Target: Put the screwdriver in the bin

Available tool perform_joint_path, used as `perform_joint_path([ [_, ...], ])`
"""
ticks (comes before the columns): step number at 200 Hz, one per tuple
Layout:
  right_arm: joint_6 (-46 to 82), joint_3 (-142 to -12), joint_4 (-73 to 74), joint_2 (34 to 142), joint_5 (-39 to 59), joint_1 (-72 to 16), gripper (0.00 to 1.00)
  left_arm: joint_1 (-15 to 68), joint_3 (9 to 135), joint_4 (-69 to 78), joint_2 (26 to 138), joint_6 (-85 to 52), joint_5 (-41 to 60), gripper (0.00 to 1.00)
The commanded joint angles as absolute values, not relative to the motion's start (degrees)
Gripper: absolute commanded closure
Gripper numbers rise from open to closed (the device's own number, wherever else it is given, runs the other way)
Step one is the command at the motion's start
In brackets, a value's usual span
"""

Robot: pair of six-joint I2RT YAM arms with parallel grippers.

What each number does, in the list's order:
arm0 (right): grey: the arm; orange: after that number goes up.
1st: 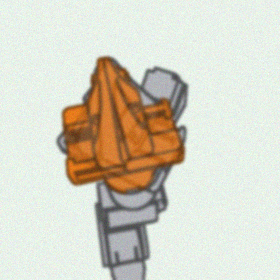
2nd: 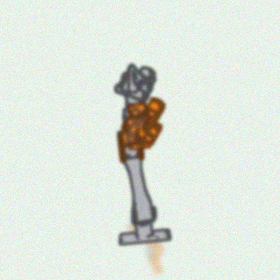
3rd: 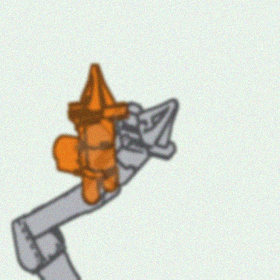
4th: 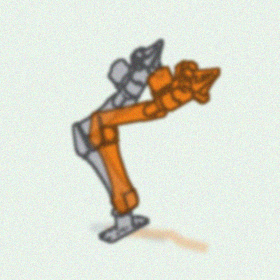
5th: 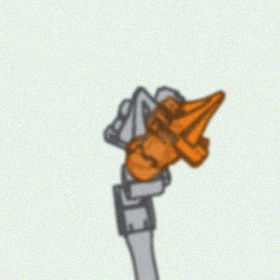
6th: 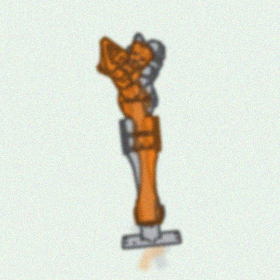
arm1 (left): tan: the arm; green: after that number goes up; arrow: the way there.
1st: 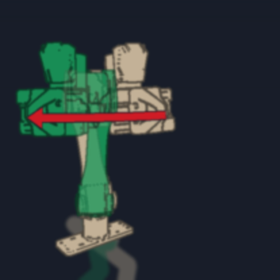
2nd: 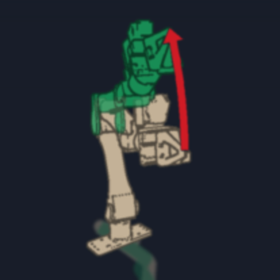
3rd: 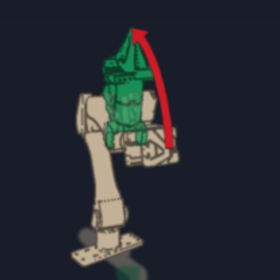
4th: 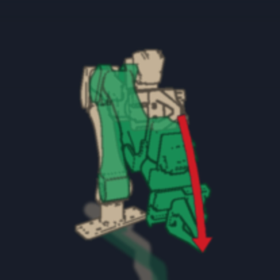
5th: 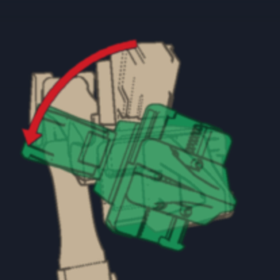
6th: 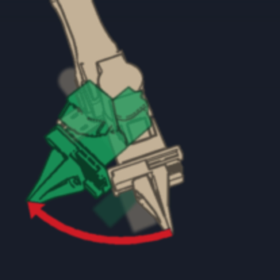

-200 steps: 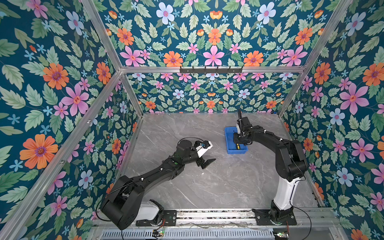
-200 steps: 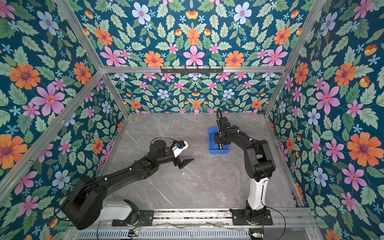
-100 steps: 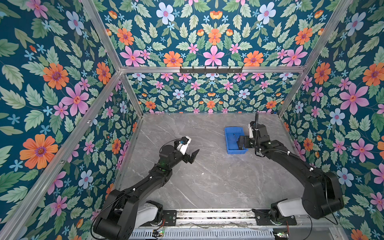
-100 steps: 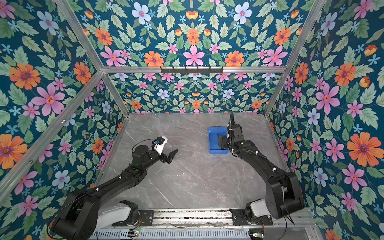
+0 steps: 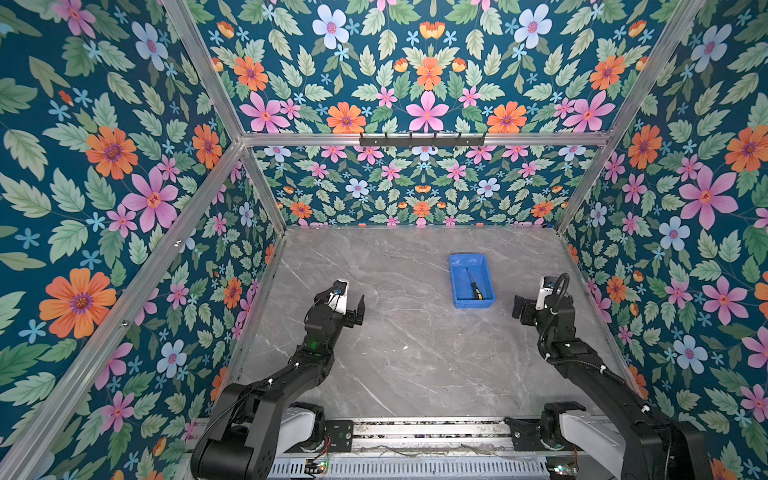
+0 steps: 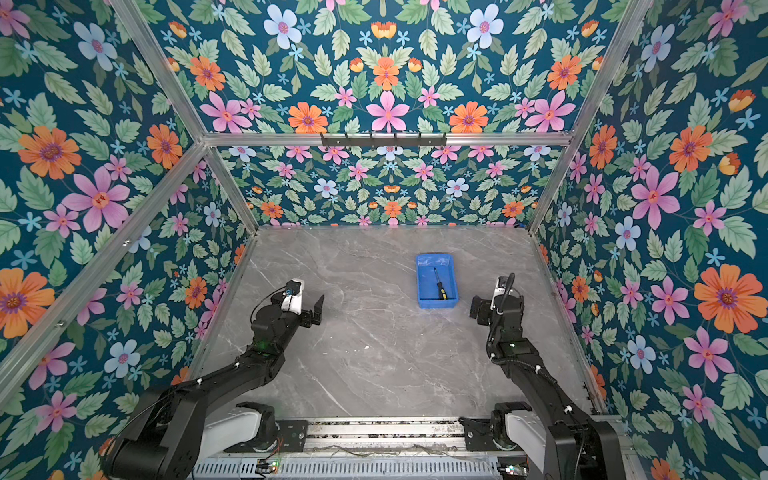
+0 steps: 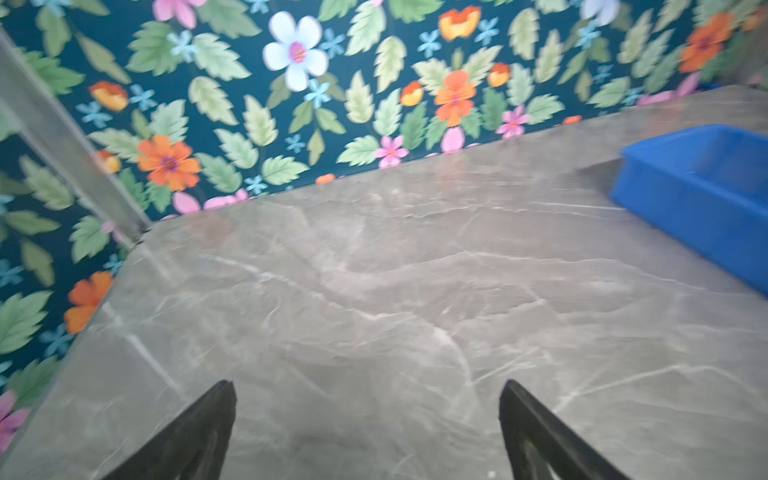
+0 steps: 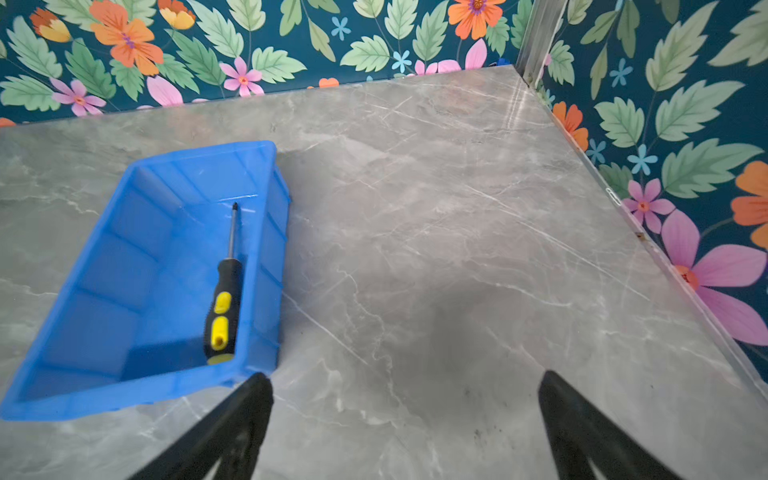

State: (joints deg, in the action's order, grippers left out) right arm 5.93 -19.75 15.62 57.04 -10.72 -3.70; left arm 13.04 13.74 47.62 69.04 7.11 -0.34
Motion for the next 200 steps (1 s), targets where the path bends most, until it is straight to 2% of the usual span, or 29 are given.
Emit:
perform_joint_path([
  [1, 4.6, -16.6, 30.0, 58.0, -14.2, -3.3, 0.01, 10.7, 12.7, 56.2, 71.9, 6.7, -5.3, 0.00],
  [35, 5.0, -14.3, 37.8, 64.0, -14.8, -3.1, 0.01, 6.8, 11.1, 68.9, 80.4, 4.5, -5.1, 0.00],
  [65, 5.1, -14.6, 41.4, 67.9, -13.6, -2.1, 0.01, 4.5, 13.7, 69.3, 85.8, 3.4, -5.4, 0.00],
  [91, 5.3, -14.6, 46.5, 71.9, -12.3, -0.9, 0.01, 1.8, 12.9, 79.3, 93.0, 1.0, -3.7, 0.00],
  [105, 4.8, -15.1, 47.8, 74.2, -11.4, -0.7, 0.01, 1.1, 14.1, 73.3, 91.2, 0.5, -2.1, 0.00],
  [151, 4.0, -15.8, 55.9, 83.4, -8.7, -0.4, 0.01, 0.4, 16.9, 69.3, 92.0, -0.2, -1.7, 0.00],
  [166, 4.5, -17.5, 50.2, 82.2, -8.7, -0.1, 0.01, 0.4, 16.9, 69.4, 92.0, -0.1, -1.7, 0.00],
  [200, 4.7, -17.3, 52.0, 82.7, -8.2, 0.3, 0.01, 0.4, 16.9, 69.3, 92.0, -0.1, -1.9, 0.00],
])
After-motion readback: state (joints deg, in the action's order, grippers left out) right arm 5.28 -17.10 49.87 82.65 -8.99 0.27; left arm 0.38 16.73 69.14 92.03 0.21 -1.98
